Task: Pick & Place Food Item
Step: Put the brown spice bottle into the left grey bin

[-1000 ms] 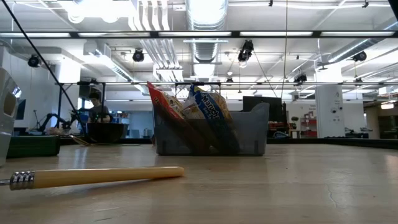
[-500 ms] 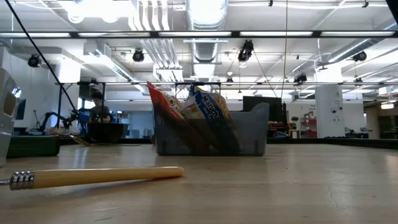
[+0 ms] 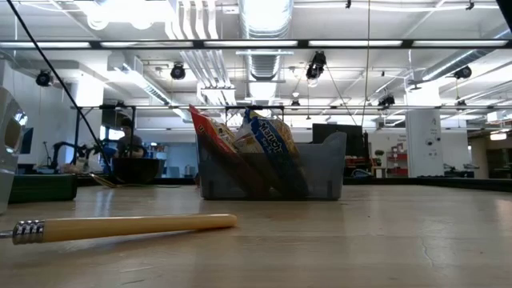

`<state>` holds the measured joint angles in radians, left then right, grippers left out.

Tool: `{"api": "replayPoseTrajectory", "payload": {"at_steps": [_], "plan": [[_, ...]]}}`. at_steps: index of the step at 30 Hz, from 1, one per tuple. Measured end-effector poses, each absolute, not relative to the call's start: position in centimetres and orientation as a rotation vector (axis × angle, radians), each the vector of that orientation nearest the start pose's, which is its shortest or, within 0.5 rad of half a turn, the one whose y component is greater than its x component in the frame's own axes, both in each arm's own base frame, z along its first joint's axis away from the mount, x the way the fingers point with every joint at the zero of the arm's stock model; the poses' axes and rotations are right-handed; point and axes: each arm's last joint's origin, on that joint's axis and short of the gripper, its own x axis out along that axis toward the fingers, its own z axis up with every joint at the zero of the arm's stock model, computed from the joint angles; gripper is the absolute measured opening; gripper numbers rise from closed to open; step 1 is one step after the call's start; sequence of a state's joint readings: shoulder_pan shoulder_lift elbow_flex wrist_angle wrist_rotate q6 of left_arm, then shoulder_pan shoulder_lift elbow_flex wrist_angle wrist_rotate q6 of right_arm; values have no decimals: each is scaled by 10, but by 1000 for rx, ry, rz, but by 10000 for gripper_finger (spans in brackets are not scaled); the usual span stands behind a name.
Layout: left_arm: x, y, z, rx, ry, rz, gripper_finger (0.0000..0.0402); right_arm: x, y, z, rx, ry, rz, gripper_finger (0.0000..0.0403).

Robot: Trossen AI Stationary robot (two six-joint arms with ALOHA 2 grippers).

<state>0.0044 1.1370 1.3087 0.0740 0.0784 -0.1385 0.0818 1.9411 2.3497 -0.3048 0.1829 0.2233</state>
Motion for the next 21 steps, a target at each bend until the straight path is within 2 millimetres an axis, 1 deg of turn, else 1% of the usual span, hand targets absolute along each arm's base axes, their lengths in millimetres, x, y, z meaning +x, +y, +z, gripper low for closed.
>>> {"api": "replayPoseTrajectory", "payload": {"at_steps": [12,14,17,21], "plan": [[236,-1,465,-127,-219,-93,175,411,28,513,242,-117,-88,368],[236,-1,465,-127,-221,-93,175,411,28,513,242,-117,-87,362],[236,-1,466,-123,-226,-92,175,411,28,513,241,-117,-88,332],[235,-1,466,-122,-230,-92,175,410,28,513,239,-118,-87,274]]}}
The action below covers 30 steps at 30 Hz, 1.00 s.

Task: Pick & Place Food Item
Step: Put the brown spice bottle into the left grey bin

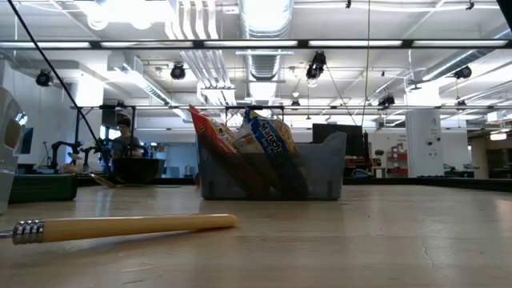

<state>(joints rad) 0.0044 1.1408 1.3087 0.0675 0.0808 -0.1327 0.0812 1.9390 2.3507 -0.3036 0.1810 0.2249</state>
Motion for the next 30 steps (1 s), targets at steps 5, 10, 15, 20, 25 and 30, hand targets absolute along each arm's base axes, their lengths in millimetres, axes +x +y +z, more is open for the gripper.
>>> {"api": "replayPoseTrajectory", "payload": {"at_steps": [5,10,15,20,25,30], "plan": [[236,-1,466,-119,-235,-97,175,409,28,515,238,-122,-90,210],[236,-2,466,-129,-231,-109,175,408,28,515,232,-115,-81,185],[236,-2,466,-128,-232,-109,175,408,28,515,230,-114,-79,185],[236,-1,466,-127,-239,-97,175,408,28,515,222,-114,-76,184],[235,-1,467,-123,-236,-89,193,409,28,514,217,-110,-62,184],[232,-2,470,-129,-155,-90,333,409,28,509,176,-56,-50,183]]}}
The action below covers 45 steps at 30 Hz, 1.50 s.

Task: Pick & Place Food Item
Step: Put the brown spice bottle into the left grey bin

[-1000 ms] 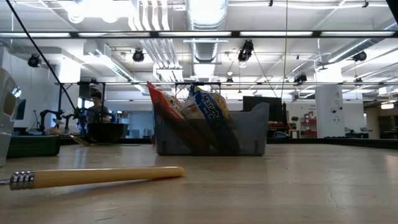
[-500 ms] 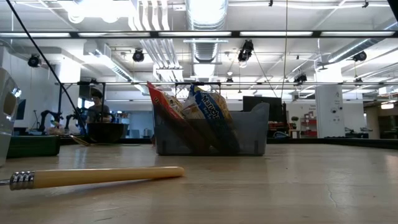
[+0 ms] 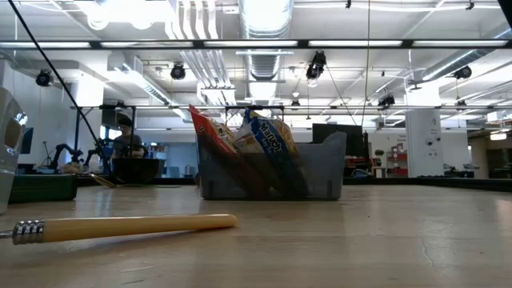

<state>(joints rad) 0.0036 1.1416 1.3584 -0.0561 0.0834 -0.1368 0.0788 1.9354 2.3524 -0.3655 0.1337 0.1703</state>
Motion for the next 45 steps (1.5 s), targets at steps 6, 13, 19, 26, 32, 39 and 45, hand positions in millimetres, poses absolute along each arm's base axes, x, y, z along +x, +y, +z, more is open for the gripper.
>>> {"api": "replayPoseTrajectory", "payload": {"at_steps": [6,13,19,26,32,39,45], "plan": [[225,-1,475,-187,-47,-74,384,410,28,503,117,5,-55,182],[215,0,481,-267,38,-45,337,411,30,494,73,84,-45,182],[203,3,484,-479,125,83,317,410,31,482,49,197,-54,182],[190,17,469,-811,313,293,317,407,27,472,-42,306,-150,182],[192,20,465,-894,336,330,317,407,26,457,-88,431,-177,182],[216,21,452,-954,420,325,317,427,28,431,-114,518,-177,182],[230,21,439,-979,511,339,317,427,26,430,-104,523,-229,182]]}}
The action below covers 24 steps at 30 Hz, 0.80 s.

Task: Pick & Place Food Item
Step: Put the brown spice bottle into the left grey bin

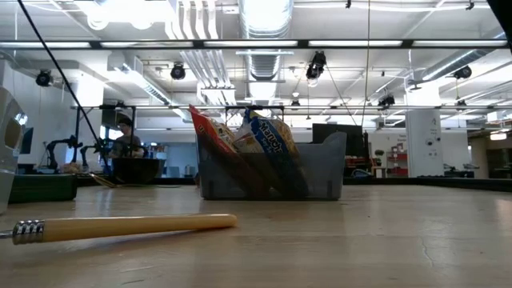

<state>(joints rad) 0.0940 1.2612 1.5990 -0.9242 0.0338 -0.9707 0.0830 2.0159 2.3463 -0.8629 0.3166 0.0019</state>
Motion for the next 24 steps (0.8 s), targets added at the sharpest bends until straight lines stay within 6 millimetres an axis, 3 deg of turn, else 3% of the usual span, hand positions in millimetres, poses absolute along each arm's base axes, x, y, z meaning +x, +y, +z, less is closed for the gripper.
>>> {"api": "replayPoseTrajectory", "payload": {"at_steps": [19,24], "plan": [[262,23,418,-988,606,357,314,428,26,423,-110,564,-237,182],[262,24,418,-987,609,353,260,429,27,421,-99,571,-232,182]]}}
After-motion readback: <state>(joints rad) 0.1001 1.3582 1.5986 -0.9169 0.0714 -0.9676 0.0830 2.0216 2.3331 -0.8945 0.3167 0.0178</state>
